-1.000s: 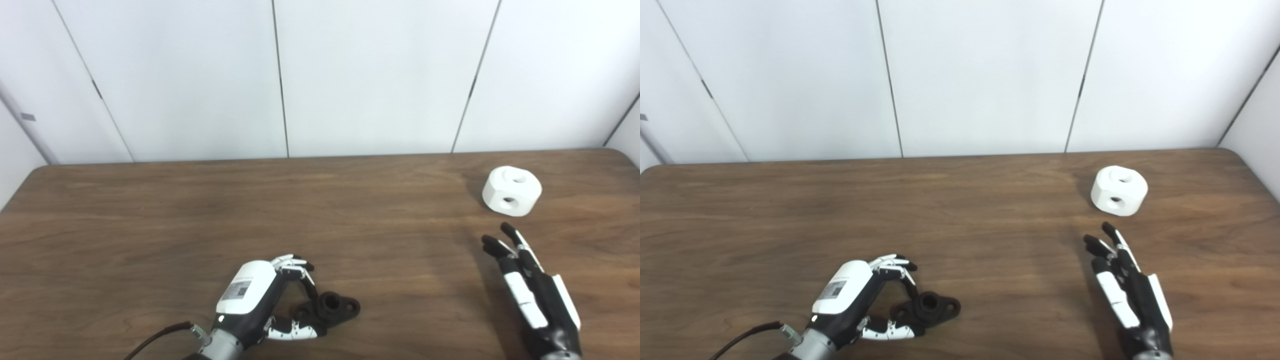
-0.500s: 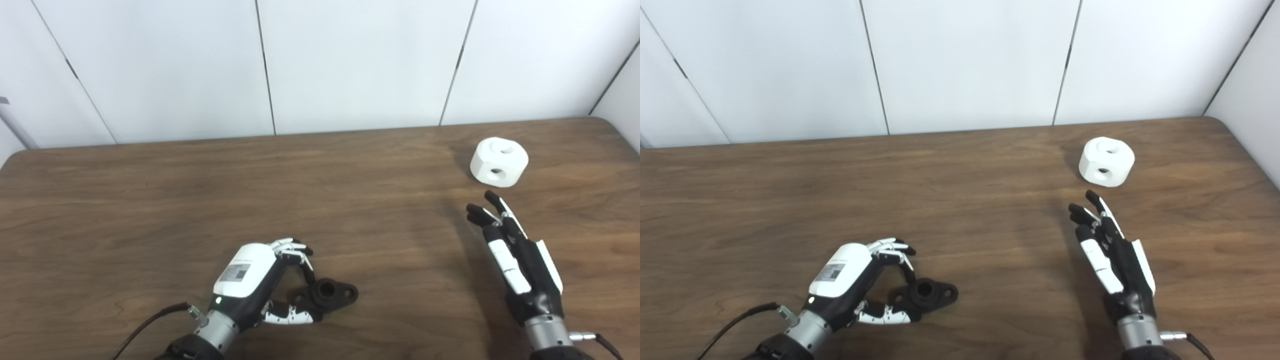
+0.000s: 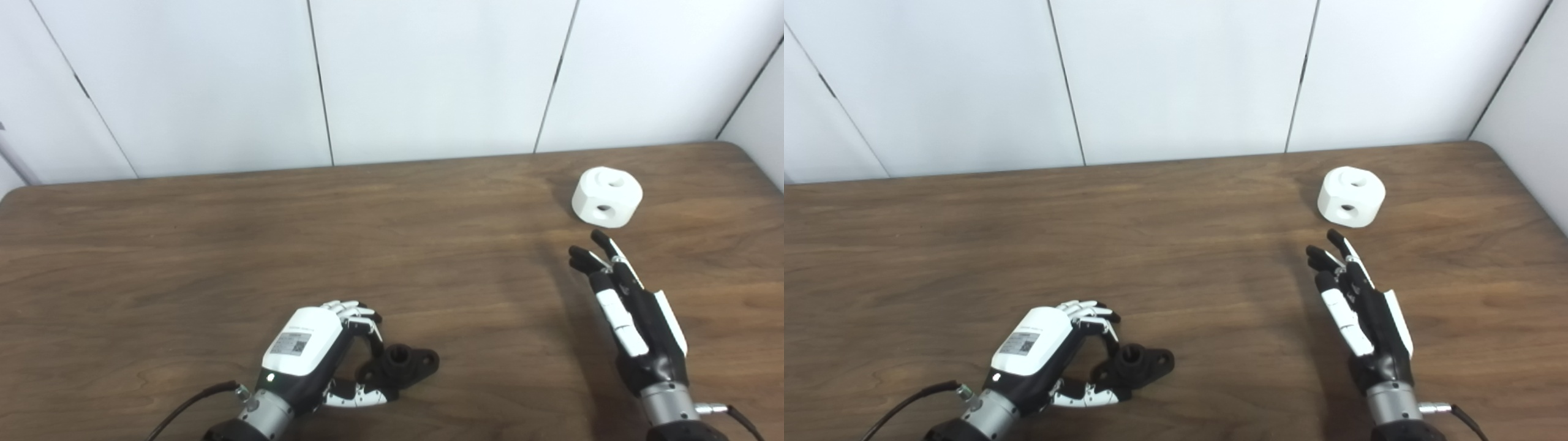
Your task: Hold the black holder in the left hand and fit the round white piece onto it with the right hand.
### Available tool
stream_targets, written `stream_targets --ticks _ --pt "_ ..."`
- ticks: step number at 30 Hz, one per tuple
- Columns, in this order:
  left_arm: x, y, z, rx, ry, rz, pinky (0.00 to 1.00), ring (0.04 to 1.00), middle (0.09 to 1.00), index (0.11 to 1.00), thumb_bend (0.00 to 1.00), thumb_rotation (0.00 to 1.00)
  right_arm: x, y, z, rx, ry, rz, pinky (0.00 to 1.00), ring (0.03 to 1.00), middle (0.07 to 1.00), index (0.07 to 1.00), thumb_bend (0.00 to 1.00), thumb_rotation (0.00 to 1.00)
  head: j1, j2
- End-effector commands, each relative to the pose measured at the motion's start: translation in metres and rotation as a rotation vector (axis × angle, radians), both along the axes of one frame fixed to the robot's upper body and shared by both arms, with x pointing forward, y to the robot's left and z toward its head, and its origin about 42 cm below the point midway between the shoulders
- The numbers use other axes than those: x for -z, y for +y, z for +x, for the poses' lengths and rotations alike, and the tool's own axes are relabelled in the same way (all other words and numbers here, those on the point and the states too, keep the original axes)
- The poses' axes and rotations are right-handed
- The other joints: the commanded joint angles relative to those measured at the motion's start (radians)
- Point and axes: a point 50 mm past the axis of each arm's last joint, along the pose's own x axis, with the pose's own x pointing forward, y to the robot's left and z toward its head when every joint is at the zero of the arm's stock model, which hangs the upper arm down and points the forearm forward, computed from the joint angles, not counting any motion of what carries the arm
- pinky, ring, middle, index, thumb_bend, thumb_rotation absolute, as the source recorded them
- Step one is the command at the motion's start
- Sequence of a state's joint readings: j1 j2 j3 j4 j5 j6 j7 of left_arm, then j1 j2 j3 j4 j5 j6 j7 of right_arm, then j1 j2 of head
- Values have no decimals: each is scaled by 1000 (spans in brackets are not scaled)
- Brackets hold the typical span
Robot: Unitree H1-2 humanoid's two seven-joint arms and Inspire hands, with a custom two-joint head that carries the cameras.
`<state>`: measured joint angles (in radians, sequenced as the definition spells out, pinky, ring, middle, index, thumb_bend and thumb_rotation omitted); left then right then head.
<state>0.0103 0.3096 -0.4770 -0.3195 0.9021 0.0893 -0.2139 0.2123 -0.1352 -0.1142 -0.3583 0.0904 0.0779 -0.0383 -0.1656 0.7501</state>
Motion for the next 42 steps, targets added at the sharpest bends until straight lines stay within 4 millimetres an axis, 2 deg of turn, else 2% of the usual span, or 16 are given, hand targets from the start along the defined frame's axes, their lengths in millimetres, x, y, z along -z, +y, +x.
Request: stream_targets --ticks 1,6,8,13,19,23,25,28,36,42 --pt "16 8 -8 19 87 78 864 848 777 486 522 50 -13 6 -4 40 -66 16 987 909 859 935 541 737 -17 -6" --pt "18 14 -7 14 90 81 851 848 773 486 522 50 -28 3 -2 69 -84 -29 999 948 885 946 574 681 -90 -31" --pt "19 17 -7 12 88 82 849 848 771 486 522 50 -36 2 0 88 -100 -43 1000 953 905 940 632 598 -111 -37" --pt "21 23 -5 18 78 86 840 837 764 486 522 50 -61 -11 12 164 -117 -284 951 935 909 927 692 539 -155 -44" --pt "20 27 -5 26 71 70 828 828 759 485 522 50 -99 -35 42 247 -74 -548 970 944 920 939 806 483 -178 -44" --pt "21 28 -5 26 75 63 826 830 762 485 522 49 -115 -50 66 266 -41 -678 862 900 914 921 855 472 -193 -43" --pt "21 28 -5 23 80 63 825 834 766 485 522 50 -120 -57 79 263 -22 -718 875 910 926 922 842 394 -200 -44" --pt "20 29 -5 24 83 67 823 838 769 485 522 50 -126 -67 97 256 11 -792 855 916 935 931 831 360 -200 -44" --pt "21 28 -5 23 85 73 817 838 765 486 522 50 -141 -88 142 243 85 -861 865 955 951 904 860 293 -208 -59" --pt "21 28 -7 20 86 65 813 837 764 486 522 49 -149 -102 177 199 194 -969 851 985 958 868 910 290 -205 -62"
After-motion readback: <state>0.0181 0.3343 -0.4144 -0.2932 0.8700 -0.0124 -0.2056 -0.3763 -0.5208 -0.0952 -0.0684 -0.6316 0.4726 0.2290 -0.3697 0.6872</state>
